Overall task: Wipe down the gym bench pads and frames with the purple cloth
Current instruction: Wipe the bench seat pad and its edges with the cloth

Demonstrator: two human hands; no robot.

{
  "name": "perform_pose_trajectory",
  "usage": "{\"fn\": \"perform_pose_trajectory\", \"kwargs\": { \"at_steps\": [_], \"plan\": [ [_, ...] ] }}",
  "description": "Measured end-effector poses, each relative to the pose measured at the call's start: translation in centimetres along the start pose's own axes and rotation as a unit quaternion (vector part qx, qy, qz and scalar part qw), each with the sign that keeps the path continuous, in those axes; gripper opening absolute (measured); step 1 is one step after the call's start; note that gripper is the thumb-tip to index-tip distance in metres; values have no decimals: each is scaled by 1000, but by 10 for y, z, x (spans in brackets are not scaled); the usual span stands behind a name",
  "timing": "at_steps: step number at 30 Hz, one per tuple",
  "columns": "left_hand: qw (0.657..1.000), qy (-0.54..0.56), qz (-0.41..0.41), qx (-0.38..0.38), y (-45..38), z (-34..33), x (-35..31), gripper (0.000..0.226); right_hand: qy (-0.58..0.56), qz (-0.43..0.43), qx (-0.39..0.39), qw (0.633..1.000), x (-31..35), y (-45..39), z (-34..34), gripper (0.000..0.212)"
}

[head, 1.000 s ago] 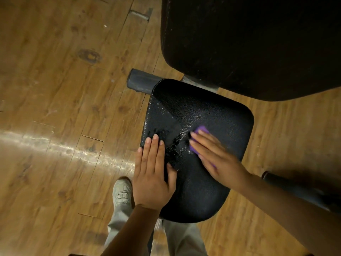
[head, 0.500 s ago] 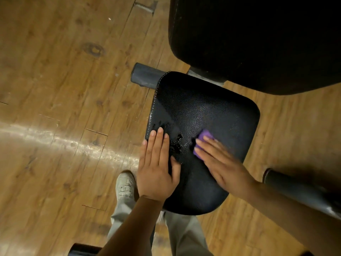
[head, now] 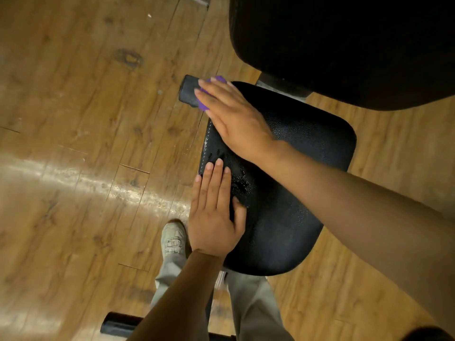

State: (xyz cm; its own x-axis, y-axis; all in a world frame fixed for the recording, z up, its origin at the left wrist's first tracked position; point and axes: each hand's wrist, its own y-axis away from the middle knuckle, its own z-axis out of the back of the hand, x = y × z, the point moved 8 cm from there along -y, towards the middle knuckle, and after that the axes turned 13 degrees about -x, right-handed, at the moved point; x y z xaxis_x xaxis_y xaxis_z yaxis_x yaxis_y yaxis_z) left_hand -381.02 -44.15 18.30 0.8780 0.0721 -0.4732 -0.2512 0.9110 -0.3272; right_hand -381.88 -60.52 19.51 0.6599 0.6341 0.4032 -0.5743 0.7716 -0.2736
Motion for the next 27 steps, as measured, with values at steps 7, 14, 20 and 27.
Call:
{"fn": "perform_pose_trajectory", "kwargs": {
  "at_steps": [7,14,20,27],
  "plan": [
    [1000,26,2,-12,1,2,2,49,-18,16,77,997,8,141,41,43],
    [999,47,10,-12,0,2,2,48,-14,144,189,971,11,234,69,56],
    [997,70,15,-7,0,3,3,47,2,-13,43,999,-30,119,51,45],
    [984,126,-63,107,-6,12,13,45,-7,-132,-53,990,23,156,44,44]
  ]
}}
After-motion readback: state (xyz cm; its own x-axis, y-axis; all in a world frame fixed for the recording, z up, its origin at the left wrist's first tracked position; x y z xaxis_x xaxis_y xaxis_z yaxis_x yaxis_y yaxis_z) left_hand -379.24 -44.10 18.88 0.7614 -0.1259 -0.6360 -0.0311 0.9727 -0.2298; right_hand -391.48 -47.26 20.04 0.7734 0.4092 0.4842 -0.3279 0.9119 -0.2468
